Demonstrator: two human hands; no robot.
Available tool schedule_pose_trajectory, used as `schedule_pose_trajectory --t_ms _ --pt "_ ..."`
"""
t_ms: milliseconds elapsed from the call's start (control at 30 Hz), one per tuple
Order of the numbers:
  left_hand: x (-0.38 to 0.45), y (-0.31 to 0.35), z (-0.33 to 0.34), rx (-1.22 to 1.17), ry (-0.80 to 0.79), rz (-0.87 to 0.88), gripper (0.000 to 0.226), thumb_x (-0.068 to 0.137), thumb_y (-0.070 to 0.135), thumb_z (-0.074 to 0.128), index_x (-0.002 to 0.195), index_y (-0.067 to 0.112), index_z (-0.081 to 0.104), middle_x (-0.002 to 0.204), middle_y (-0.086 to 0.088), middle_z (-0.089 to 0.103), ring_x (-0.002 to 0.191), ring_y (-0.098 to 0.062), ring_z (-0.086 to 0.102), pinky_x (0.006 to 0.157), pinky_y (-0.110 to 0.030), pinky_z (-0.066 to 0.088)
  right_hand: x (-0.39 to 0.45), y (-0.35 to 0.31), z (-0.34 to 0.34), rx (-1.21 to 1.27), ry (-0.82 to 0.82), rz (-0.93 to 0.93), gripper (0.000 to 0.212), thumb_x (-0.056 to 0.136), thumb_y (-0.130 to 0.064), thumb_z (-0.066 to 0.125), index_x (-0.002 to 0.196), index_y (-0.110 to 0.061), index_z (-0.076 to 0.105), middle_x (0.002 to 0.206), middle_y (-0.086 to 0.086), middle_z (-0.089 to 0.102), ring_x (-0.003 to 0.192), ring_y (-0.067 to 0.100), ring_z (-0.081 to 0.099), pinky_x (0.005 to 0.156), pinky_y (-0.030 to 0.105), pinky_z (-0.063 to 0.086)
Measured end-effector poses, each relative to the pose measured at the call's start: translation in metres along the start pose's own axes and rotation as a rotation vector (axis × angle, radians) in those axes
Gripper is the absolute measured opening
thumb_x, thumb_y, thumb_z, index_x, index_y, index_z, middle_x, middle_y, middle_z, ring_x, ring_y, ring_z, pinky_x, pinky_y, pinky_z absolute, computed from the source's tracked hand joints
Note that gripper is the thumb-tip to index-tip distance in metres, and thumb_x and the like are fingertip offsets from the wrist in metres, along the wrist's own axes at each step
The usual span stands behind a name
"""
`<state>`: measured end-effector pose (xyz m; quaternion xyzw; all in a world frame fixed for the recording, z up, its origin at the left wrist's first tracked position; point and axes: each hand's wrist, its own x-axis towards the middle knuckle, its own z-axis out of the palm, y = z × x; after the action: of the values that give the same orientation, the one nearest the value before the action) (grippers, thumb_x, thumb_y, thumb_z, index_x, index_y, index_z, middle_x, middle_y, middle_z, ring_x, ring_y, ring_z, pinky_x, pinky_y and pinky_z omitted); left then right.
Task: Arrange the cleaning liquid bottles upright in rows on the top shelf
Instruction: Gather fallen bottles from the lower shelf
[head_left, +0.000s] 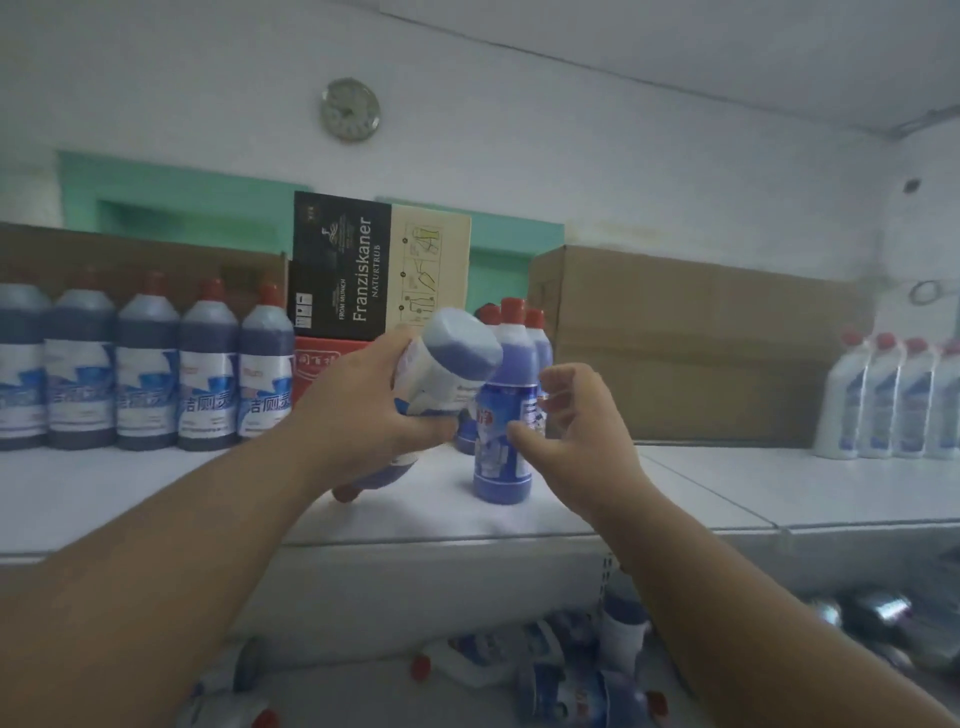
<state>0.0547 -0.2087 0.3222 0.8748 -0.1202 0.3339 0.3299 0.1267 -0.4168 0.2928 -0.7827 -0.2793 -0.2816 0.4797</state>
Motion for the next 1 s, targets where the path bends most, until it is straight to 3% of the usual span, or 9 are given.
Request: schedule_pose_trajectory --t_ms 167,233,333,467,567,667,800,900,1000 --pt "-0.012 0.018 0.003 -0.273 0.084 -0.081 0.049 0.070 0.021 0.087 0.098 0.045 0.055 0.089 0.029 0.068 0.080 0.012 0.064 0.064 -0.013 0.047 -0.003 -0.021 0.010 0.181 -0.344 -0.094 0.055 0.077 -0.027 0.085 0.121 -0.028 0.053 0.112 -0.014 0.064 0.103 0.003 0.063 0.087 0.020 0.053" --pt "-0.016 0.021 0.003 -0.376 0.136 -0.122 0.048 0.067 0.022 0.088 0.101 0.040 0.060 0.091 0.026 0.072 0.083 0.007 0.067 0.070 -0.022 0.054 -0.004 -0.028 0.020 0.241 -0.425 -0.108 0.059 0.076 -0.026 0.086 0.123 -0.029 0.052 0.111 -0.017 0.065 0.102 0.003 0.065 0.086 0.020 0.055" --pt "-0.024 0.023 -0.003 -0.455 0.179 -0.143 0.063 0.052 0.035 0.090 0.109 0.032 0.064 0.099 0.014 0.075 0.092 -0.009 0.072 0.079 -0.039 0.061 -0.005 -0.037 0.035 0.346 -0.455 -0.112 0.058 0.075 -0.023 0.086 0.122 -0.028 0.053 0.109 -0.014 0.067 0.102 0.008 0.067 0.087 0.028 0.059" --pt "-0.034 0.023 -0.025 -0.425 0.212 -0.101 0.064 0.059 0.020 0.089 0.113 0.030 0.057 0.095 0.011 0.072 0.086 -0.003 0.071 0.061 -0.024 0.059 -0.005 -0.047 0.048 0.417 -0.452 -0.120 0.055 0.077 -0.019 0.085 0.121 -0.027 0.055 0.106 -0.009 0.068 0.092 0.014 0.070 0.069 0.026 0.060" --pt "-0.040 0.014 -0.054 -0.270 0.276 -0.027 0.077 0.064 0.015 0.089 0.124 0.035 0.046 0.111 0.014 0.061 0.093 -0.005 0.068 0.064 -0.023 0.059 -0.002 -0.059 0.059 0.355 -0.467 -0.129 0.056 0.076 -0.019 0.086 0.121 -0.030 0.055 0.104 -0.011 0.067 0.086 0.012 0.069 0.059 0.018 0.054" --pt "-0.045 0.002 -0.093 -0.020 0.200 0.052 0.085 0.063 0.025 0.091 0.131 0.046 0.043 0.124 0.012 0.055 0.102 -0.012 0.066 0.071 -0.029 0.062 0.003 -0.074 0.071 0.279 -0.490 -0.189 0.058 0.075 -0.019 0.087 0.122 -0.029 0.056 0.104 -0.012 0.067 0.085 0.007 0.069 0.059 0.015 0.053" --pt "-0.055 -0.006 -0.146 0.335 0.019 0.057 0.067 0.061 0.039 0.092 0.115 0.048 0.052 0.109 0.015 0.059 0.088 -0.006 0.067 0.067 -0.026 0.061 0.010 -0.095 0.090 0.173 -0.463 -0.274 0.067 0.070 -0.020 0.090 0.128 -0.031 0.058 0.114 -0.016 0.066 0.103 0.007 0.066 0.085 0.027 0.059" --pt "-0.062 -0.013 -0.174 0.503 -0.068 -0.030 0.060 0.062 0.045 0.090 0.106 0.041 0.049 0.092 0.018 0.061 0.070 0.001 0.065 0.053 -0.016 0.054 0.011 -0.109 0.107 0.109 -0.435 -0.337 0.067 0.069 -0.021 0.091 0.128 -0.031 0.059 0.117 -0.017 0.065 0.107 0.006 0.064 0.088 0.030 0.059" --pt "-0.068 -0.034 -0.188 0.566 -0.083 -0.089 0.061 0.062 0.051 0.088 0.106 0.037 0.048 0.090 0.016 0.062 0.071 0.000 0.064 0.058 -0.022 0.056 0.010 -0.121 0.124 0.007 -0.348 -0.437 0.064 0.071 -0.023 0.089 0.128 -0.029 0.060 0.124 -0.015 0.062 0.113 0.006 0.060 0.091 0.032 0.058"
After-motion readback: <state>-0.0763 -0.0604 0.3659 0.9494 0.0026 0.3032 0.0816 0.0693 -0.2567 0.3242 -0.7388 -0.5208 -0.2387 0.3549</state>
